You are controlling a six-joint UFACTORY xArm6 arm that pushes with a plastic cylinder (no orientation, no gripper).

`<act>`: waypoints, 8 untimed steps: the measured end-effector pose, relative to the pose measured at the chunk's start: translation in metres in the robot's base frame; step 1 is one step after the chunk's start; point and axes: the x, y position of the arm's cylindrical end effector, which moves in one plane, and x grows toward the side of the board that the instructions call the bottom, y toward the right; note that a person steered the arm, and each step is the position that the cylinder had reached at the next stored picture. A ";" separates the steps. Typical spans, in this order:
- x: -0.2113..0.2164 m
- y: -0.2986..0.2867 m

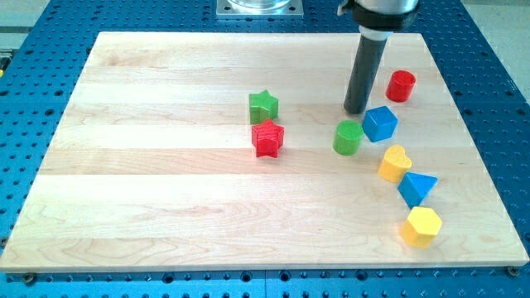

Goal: Move the heart and cube above triangle to make a vertical line

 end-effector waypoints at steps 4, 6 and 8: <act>0.099 0.103; 0.064 0.093; 0.078 0.097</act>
